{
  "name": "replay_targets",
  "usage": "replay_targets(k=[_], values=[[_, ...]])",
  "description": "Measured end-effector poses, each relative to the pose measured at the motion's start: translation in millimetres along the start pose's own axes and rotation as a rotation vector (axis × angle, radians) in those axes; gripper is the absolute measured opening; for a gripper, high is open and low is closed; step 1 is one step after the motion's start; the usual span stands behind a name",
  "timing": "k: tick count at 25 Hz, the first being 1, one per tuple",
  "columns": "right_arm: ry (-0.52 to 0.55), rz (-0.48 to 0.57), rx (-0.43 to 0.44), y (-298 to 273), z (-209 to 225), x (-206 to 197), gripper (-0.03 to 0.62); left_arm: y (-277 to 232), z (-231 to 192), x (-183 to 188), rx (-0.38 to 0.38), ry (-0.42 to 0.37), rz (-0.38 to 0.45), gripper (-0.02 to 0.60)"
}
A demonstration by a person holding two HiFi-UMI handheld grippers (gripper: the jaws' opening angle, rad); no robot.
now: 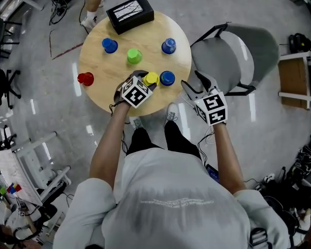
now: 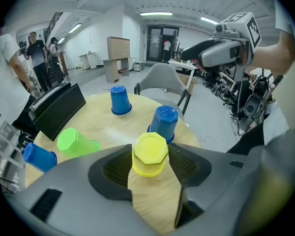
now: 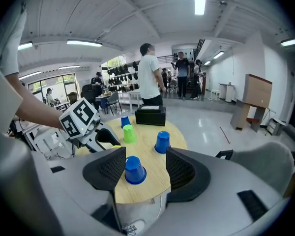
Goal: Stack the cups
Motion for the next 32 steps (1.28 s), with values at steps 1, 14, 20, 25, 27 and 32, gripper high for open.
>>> replay_targets(k=[1,14,20,25,27,32], values=[[0.000,0.002,0.000,0,1,0,0.264,3,-1,0,-0.008,0.010,0.011,0.253],[0.005,0.045,0.009,-22,-2,33,0.264,82,-101,7,0.123,0.268,0.364,0.265],[0.015,0.033,-0.005,-31,-9,40,0.264,44,-130,-8,0.198,0.282,0.212,0.282],[0.011,0.024,-0.021,-24,-6,37,0.264,25,-133,-11,0.196,0.251,0.159,0.290],[0.009,0.022,-0.025,-20,-6,34,0.264,22,-133,-12,0.208,0.248,0.148,0.287],[0.012,0.026,-0.022,-15,-13,32,0.264,29,-134,-21,0.223,0.278,0.179,0.222]])
Point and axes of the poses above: the fingertips, and each gripper's own axes: y backward along the fingers, z to its right, x out of its top, the point moved 10 cm from there along y, backward along the fingers, and after that the axes turned 1 degree about -z, right-handed, at the moved point
